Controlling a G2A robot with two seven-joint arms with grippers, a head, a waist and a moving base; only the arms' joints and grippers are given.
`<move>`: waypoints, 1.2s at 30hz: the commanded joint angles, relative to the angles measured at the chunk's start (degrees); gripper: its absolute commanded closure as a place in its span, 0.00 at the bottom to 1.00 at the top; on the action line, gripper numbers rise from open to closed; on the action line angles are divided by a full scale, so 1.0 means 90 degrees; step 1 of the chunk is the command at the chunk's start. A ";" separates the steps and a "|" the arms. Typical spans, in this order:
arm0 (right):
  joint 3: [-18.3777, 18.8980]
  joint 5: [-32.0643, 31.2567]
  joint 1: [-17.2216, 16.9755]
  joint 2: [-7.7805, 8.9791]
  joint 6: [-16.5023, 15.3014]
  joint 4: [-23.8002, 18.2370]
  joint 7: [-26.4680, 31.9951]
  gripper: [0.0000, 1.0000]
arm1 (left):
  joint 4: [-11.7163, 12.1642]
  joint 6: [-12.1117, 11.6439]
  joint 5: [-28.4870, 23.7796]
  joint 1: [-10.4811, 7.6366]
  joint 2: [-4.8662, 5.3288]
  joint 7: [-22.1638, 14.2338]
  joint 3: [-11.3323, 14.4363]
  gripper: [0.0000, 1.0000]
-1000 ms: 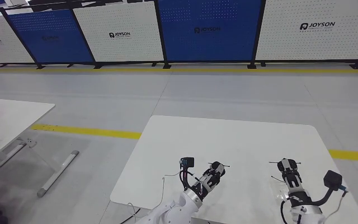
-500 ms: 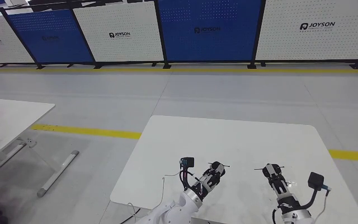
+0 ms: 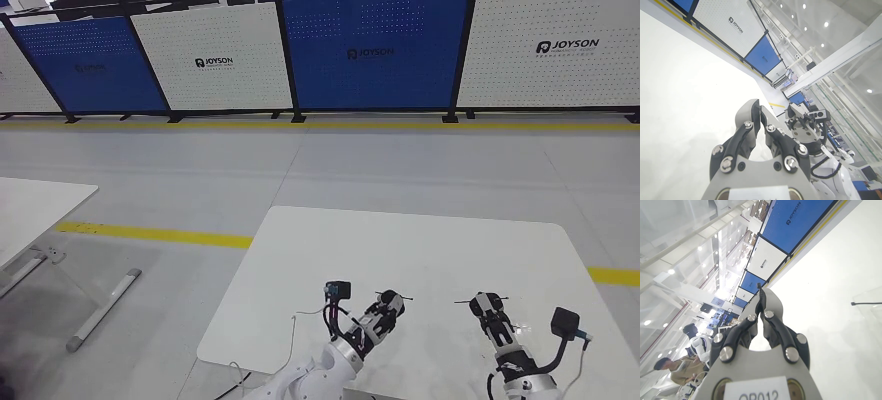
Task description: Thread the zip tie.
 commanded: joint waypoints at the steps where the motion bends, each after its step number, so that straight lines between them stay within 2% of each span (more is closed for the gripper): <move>1: 0.0000 0.0000 0.0000 0.0000 0.0000 0.0000 0.0000 1.00 | 0.0018 0.0036 0.0135 -0.0016 -0.0003 -0.0078 0.0038 1.00; 7: 0.0000 0.0000 0.0000 0.0000 0.0000 0.0000 0.0000 1.00 | 0.0207 -0.0005 0.0503 -0.0141 -0.0041 -0.0317 0.0261 1.00; 8: 0.0000 0.0000 0.0000 0.0000 0.0000 0.0000 0.0000 1.00 | 0.0225 -0.0083 0.0401 -0.0158 -0.0058 -0.0292 0.0274 1.00; 17: 0.0000 0.0000 0.0000 0.0000 0.0000 0.0000 0.0000 1.00 | 0.0225 -0.0086 0.0401 -0.0159 -0.0059 -0.0295 0.0275 1.00; 21: 0.0000 0.0000 0.0000 0.0000 0.0000 0.0000 0.0000 1.00 | 0.0264 -0.0371 0.0419 -0.0249 -0.0040 -0.0407 0.0149 1.00; 24: 0.0000 0.0000 0.0000 0.0000 0.0000 0.0000 0.0000 1.00 | 0.0386 -0.0731 0.0688 -0.0352 0.0006 -0.0765 0.0091 1.00; 26: 0.0000 0.0000 0.0000 0.0000 0.0000 0.0000 0.0000 1.00 | 0.0452 -0.0923 0.0661 -0.0350 0.0027 -0.0826 0.0013 1.00; 36: 0.0000 0.0000 0.0000 0.0000 0.0000 0.0000 0.0000 1.00 | 0.0458 -0.0936 0.0638 -0.0348 0.0028 -0.0819 0.0001 1.00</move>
